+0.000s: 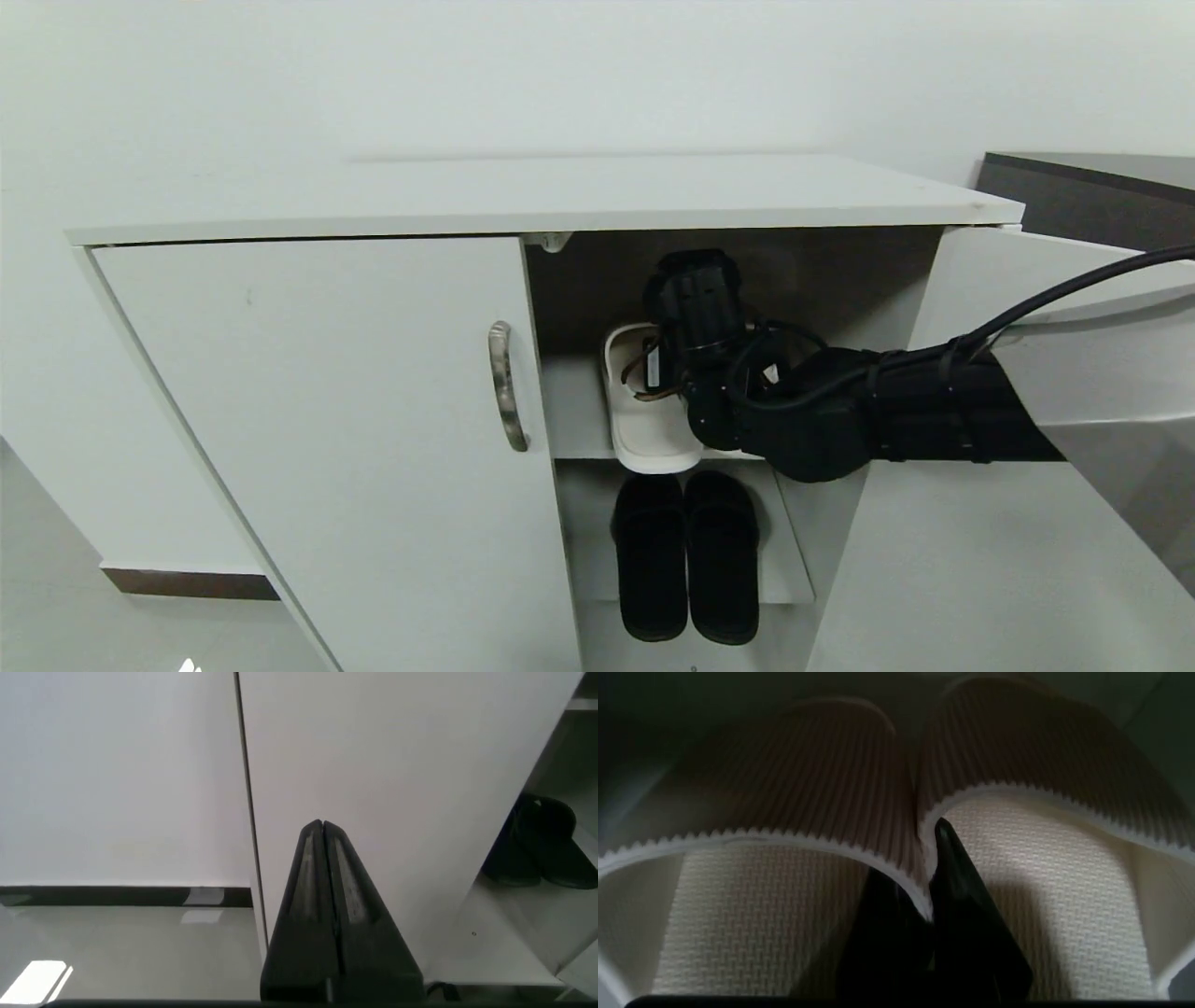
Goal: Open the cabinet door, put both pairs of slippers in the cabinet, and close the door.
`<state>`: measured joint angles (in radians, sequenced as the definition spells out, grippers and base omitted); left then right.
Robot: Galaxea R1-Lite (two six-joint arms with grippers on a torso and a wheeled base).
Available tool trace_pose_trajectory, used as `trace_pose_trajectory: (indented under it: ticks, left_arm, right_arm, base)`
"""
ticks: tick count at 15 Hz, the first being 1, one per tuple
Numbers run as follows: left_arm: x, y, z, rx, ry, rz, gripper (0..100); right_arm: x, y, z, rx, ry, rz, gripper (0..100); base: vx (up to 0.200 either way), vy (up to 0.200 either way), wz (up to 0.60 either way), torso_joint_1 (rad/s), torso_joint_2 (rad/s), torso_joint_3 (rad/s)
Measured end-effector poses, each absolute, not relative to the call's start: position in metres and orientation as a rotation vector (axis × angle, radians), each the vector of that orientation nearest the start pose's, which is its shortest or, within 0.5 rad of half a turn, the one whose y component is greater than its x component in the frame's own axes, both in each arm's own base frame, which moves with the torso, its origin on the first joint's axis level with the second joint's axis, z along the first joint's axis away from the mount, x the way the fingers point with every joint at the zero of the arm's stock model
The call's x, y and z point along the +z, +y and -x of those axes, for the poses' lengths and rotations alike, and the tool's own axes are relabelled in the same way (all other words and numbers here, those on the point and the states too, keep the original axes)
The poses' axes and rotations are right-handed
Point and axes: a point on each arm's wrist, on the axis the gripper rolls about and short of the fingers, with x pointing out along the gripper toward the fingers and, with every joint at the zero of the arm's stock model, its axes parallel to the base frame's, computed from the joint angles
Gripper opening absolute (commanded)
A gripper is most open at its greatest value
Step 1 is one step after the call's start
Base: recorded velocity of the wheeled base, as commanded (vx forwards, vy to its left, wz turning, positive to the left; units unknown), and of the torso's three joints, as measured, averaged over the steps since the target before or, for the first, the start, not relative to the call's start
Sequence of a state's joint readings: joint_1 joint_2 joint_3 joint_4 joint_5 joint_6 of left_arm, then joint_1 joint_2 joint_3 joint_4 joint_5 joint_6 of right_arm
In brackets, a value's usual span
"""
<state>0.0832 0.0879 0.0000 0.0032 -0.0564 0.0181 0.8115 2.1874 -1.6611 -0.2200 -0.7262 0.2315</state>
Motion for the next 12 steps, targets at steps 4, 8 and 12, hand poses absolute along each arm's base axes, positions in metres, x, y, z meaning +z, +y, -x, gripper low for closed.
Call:
trace_pose_trajectory:
  ticks: [4,8,12]
  left_arm:
    - [0.077,-0.003,0.016,0.026,0.091,-0.012,0]
    - [0.077,-0.003,0.016,0.026,0.091,-0.012,0]
    - [0.077,-0.003,0.016,0.026,0.091,-0.012,0]
  right_arm:
    - [0.188,0.32,-0.344,0.029,0.22,-0.028,0]
    - [0.171,0.315,-0.363,-0.007,0.238,-0.016,0]
    - [0.162,0.314,-0.37,-0.017,0.249,-0.008,100]
  base:
    - [0.0,0.0,0.0,0.0,0.0,0.0]
    - [0.0,0.0,0.0,0.0,0.0,0.0]
    - [0.0,0.0,0.0,0.0,0.0,0.0]
